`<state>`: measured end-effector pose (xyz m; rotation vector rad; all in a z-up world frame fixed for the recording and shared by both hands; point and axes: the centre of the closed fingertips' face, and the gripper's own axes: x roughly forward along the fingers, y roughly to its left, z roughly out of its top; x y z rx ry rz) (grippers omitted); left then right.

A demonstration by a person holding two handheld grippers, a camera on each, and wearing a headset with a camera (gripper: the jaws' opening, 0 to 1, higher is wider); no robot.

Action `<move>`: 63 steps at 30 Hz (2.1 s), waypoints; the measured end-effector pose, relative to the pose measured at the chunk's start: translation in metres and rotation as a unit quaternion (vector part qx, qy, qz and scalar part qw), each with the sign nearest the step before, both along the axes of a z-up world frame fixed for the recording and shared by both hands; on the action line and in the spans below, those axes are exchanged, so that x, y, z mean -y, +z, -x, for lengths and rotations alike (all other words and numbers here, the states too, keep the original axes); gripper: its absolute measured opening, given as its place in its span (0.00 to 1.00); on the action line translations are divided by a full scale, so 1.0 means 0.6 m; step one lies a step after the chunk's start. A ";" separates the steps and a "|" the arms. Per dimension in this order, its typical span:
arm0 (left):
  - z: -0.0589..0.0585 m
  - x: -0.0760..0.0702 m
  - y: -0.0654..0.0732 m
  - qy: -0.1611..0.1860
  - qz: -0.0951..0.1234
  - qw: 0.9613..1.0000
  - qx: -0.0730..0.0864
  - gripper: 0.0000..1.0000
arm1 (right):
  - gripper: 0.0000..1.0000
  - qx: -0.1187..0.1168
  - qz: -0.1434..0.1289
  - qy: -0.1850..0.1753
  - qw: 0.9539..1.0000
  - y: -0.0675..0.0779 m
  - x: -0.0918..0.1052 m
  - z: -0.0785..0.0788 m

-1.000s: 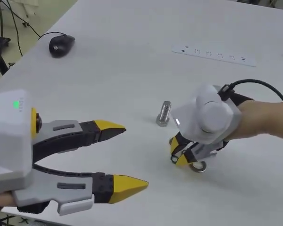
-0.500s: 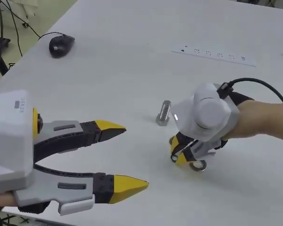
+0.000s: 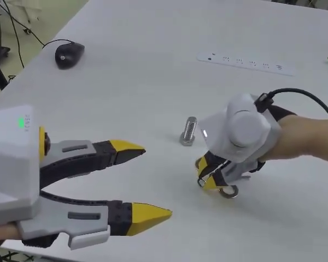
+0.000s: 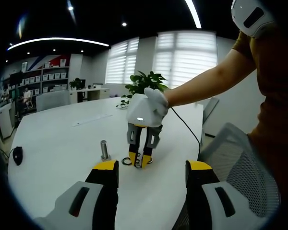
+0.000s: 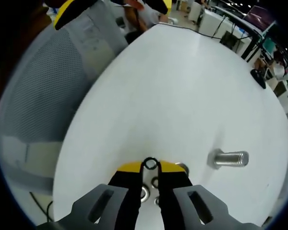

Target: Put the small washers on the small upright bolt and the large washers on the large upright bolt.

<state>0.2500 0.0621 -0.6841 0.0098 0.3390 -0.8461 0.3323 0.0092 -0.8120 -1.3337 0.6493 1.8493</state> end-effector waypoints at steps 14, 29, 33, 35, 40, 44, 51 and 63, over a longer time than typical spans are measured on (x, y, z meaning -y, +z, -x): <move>-0.006 0.000 -0.010 -0.010 -0.004 1.000 -0.002 0.55 | 0.11 0.010 -0.021 -0.036 0.999 0.039 0.030 -0.019; -0.009 0.018 -0.006 -0.027 -0.012 1.000 -0.001 0.55 | 0.11 0.036 -0.031 -0.108 0.993 0.074 0.106 -0.069; -0.008 0.022 -0.006 -0.031 -0.013 0.999 -0.002 0.55 | 0.11 0.039 -0.030 -0.126 0.991 0.077 0.122 -0.076; -0.008 0.024 -0.003 -0.033 -0.010 0.999 0.001 0.54 | 0.11 0.042 -0.030 -0.136 0.989 0.080 0.129 -0.082; -0.007 0.025 -0.002 -0.040 -0.013 0.999 0.000 0.54 | 0.11 0.049 -0.035 -0.160 0.985 0.090 0.138 -0.103; -0.008 0.025 0.000 -0.042 -0.013 0.999 0.001 0.54 | 0.11 0.055 -0.039 -0.176 0.982 0.098 0.143 -0.121; -0.009 0.028 0.000 -0.047 -0.012 0.999 -0.001 0.54 | 0.11 0.064 -0.044 -0.192 0.978 0.113 0.141 -0.148; -0.010 0.025 -0.001 -0.049 -0.012 0.999 -0.005 0.54 | 0.11 0.065 -0.046 -0.206 0.975 0.115 0.131 -0.174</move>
